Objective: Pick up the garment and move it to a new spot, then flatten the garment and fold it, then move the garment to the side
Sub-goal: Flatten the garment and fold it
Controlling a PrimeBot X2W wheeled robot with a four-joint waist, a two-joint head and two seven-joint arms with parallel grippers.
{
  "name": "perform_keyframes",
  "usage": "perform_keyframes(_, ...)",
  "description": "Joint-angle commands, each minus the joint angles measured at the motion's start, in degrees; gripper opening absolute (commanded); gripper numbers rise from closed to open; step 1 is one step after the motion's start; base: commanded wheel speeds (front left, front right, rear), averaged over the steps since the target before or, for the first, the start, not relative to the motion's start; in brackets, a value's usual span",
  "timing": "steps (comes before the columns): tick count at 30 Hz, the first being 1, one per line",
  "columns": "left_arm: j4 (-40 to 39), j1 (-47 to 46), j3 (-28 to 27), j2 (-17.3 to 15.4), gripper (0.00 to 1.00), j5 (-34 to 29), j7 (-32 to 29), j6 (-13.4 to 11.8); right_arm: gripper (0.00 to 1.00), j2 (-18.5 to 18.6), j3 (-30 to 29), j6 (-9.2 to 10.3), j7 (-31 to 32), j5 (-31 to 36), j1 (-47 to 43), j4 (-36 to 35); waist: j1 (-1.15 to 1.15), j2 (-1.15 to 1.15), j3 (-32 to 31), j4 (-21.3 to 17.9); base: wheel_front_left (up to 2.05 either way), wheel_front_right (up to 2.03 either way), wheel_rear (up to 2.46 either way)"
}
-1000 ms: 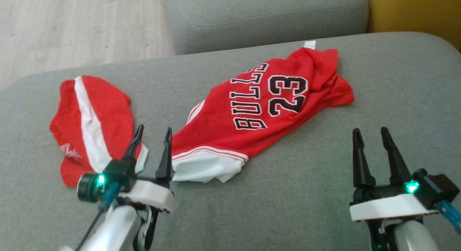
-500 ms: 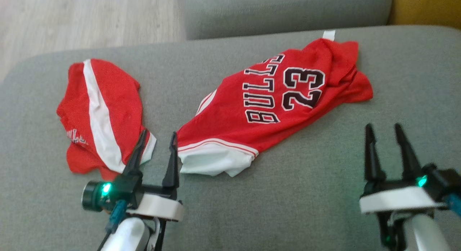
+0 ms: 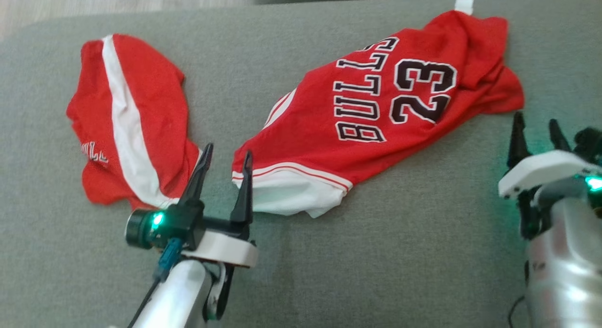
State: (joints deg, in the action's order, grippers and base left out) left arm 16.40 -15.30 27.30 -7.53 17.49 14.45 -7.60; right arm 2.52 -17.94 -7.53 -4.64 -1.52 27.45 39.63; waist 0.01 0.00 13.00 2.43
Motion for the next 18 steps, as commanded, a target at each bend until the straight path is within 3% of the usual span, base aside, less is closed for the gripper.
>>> perform_keyframes(1, -1.4, -2.8, -2.4, 0.3, 1.0, -0.7, 0.5, 0.5, 1.0, 0.4, -1.0, 0.04, 0.2, 1.6, 3.8, 1.1, -0.01, 0.0, 1.2, 1.0, 0.0, 0.0, 0.0)
perform_keyframes(11, 0.1, -4.9, -3.4, 2.4, 1.0, -2.4, 0.5, 2.6, 1.0, 0.4, -10.7, 0.04, -1.5, 10.0, 13.9, 14.1, -0.01, 0.0, 4.1, 3.5, 0.0, 0.0, 0.0)
perform_keyframes(12, 0.2, -4.9, -3.6, 2.5, 1.0, -2.6, 0.5, 2.7, 0.65, 0.4, -11.5, 0.04, -2.0, 10.8, 14.5, 14.9, -0.01, 0.0, 4.2, 3.6, 0.0, 0.0, 0.0)
perform_keyframes(13, 0.3, -4.9, -3.8, 2.6, 1.0, -2.7, 0.5, 2.8, 0.0, 0.4, -12.1, 0.04, -2.7, 11.4, 15.0, 15.6, -0.01, 0.0, 4.3, 3.6, 0.0, 0.0, 0.0)
perform_keyframes(18, 0.9, -4.3, -5.1, 2.8, 1.0, -3.2, 0.5, 3.2, 0.0, 0.4, -14.6, 0.04, -6.7, 14.5, 15.6, 17.8, -0.01, 0.0, 3.4, 2.9, 0.0, 0.0, 0.0)
